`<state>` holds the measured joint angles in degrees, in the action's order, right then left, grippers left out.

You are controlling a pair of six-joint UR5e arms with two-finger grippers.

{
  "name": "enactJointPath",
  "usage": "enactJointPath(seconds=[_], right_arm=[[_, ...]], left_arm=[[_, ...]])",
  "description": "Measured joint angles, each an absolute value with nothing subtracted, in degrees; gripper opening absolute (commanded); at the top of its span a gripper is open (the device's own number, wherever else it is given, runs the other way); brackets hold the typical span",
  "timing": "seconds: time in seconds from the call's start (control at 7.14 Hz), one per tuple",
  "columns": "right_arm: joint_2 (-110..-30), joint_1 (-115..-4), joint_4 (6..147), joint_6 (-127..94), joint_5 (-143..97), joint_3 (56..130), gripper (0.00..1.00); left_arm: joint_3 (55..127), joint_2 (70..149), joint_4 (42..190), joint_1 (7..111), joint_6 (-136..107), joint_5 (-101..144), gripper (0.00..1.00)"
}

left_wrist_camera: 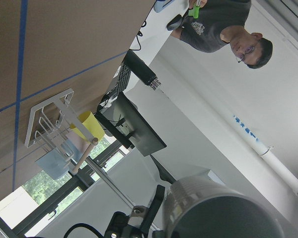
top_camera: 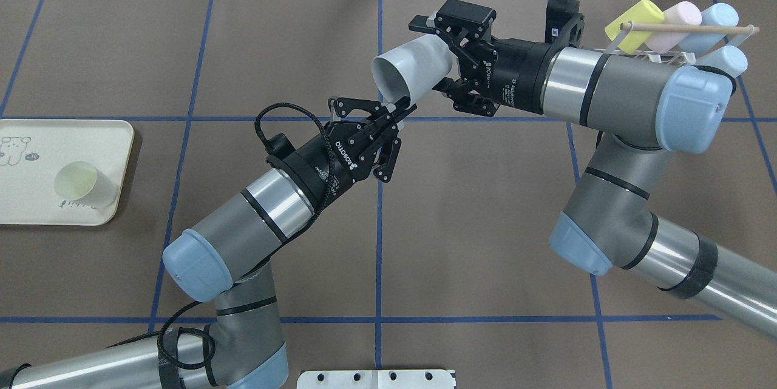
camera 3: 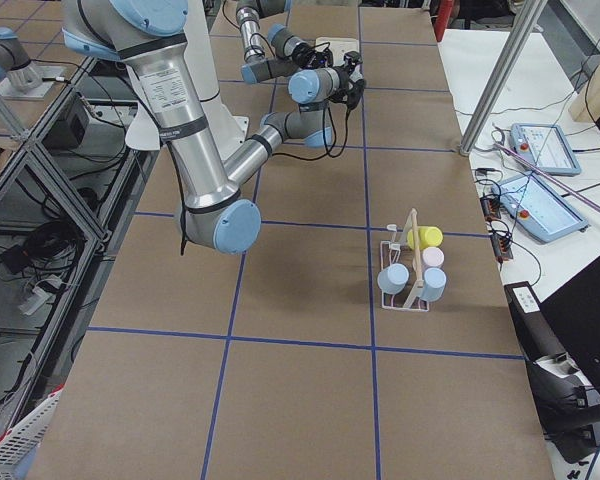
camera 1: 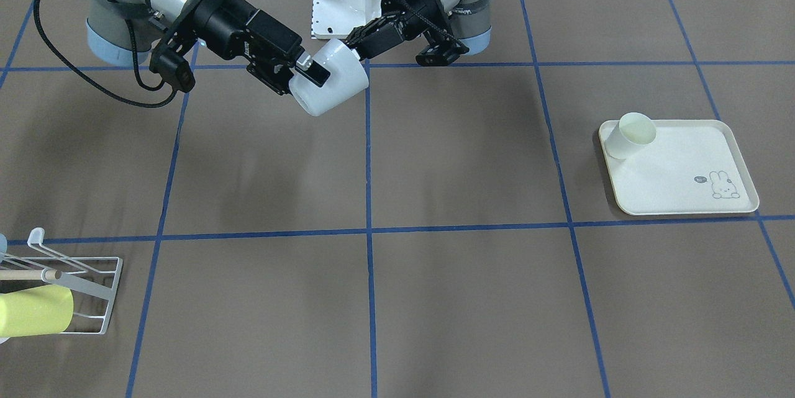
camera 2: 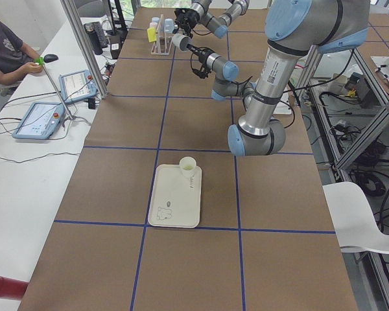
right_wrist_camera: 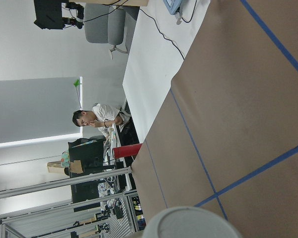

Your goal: Transfer IKEA cup to right arm and place on rack

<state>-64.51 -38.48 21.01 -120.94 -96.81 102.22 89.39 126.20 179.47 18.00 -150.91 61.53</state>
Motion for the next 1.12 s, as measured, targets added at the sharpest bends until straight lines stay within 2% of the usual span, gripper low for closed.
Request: enactJointPath(seconds=[0.28,0.42,0.56,0.7,0.84,1.12], right_arm=[[-64.51,-38.49,21.01,-120.94,-96.77,102.1,1.0],[-64.51,-38.49,21.01,-120.94,-96.77,102.02,0.93],[-64.48,-38.49,21.02,-120.98,-96.7,101.95,0.18],[-64.31,-38.5,21.06,-121.08,-96.52,101.78,0.0],[-64.08,-38.49,21.1,-121.15,-96.37,101.54,0.0],[-63.83,-38.5,21.09,-121.02,-96.31,101.14,0.0]], left_arm=[[89.38,126.28,179.47,17.94,-150.91,61.52,0.0],[89.38,126.4,179.49,17.93,-150.91,61.52,0.0],[89.37,126.56,179.53,17.93,-150.91,61.52,0.0],[89.33,126.68,179.55,17.93,-150.91,61.52,0.62],[89.31,126.59,179.58,17.99,-150.88,61.52,1.0],[89.63,126.54,179.75,18.08,-148.17,61.6,1.0]])
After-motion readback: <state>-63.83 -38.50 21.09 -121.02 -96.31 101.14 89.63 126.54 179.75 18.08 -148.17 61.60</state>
